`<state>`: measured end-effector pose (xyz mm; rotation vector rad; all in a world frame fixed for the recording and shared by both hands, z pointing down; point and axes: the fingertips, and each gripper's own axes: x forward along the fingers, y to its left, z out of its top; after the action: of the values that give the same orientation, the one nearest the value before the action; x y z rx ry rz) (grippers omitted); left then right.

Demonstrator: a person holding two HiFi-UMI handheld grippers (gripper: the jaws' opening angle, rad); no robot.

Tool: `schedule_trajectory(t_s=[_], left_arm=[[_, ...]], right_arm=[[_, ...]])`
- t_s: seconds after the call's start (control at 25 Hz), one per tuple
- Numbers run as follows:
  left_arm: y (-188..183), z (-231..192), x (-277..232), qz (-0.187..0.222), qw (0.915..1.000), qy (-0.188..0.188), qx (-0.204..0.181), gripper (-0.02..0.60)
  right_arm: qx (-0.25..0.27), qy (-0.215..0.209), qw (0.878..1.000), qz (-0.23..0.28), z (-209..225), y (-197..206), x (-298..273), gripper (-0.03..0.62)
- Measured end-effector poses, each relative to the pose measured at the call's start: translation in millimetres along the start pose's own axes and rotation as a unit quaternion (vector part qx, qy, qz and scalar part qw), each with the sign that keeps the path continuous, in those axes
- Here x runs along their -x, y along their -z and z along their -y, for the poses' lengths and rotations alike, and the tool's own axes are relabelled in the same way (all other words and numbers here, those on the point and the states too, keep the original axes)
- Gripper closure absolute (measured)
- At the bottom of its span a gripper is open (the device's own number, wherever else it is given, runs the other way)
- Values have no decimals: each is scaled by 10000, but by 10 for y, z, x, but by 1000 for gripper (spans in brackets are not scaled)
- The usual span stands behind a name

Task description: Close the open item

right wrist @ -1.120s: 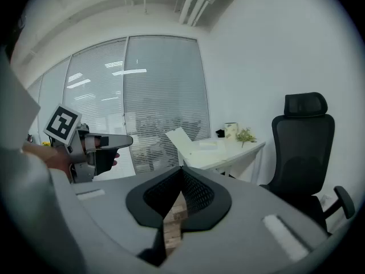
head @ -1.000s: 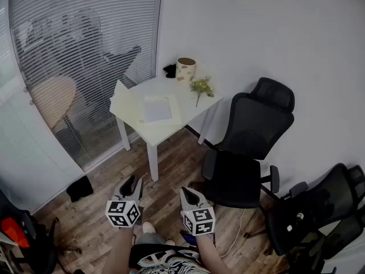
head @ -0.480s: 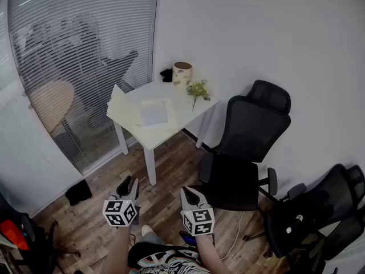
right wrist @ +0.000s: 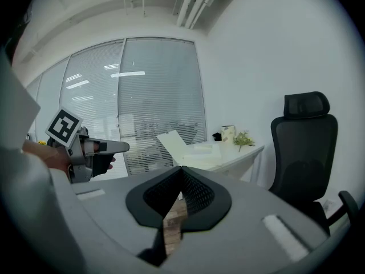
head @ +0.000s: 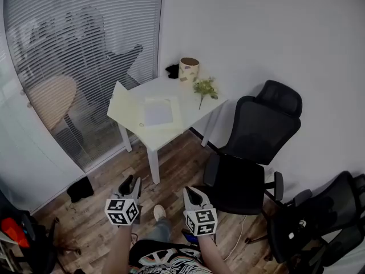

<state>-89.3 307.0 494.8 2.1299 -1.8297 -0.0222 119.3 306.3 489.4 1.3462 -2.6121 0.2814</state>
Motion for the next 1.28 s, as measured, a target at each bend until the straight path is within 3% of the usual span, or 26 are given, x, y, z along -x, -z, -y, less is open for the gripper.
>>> schedule_trajectory(t_s=[0.2,0.56,0.84,1.0,1.28], left_arm=[[16,-306,-496,-29,9996,-237,177,407],[-359,-971,-1810,-98,9977,-539,394,407],[-494,-1572,-2638,-368,9960,-748,333,407],[-378,-1741,-2917,-682,9948,-725,199,407],[-103,-2004,-3028,-1058,9903,-844,306,407]], right_arm=[[-51,-138,9997,-200,216,55,-552,594],[200,-293,9981,-507,773,-282,-1916,594],[100,-277,9975,-643,1129,-404,-2838,594],[-60,-86,9980,-616,1378,-447,-3185,594],[-107,-20,9978,-656,1485,-480,-3406,594]])
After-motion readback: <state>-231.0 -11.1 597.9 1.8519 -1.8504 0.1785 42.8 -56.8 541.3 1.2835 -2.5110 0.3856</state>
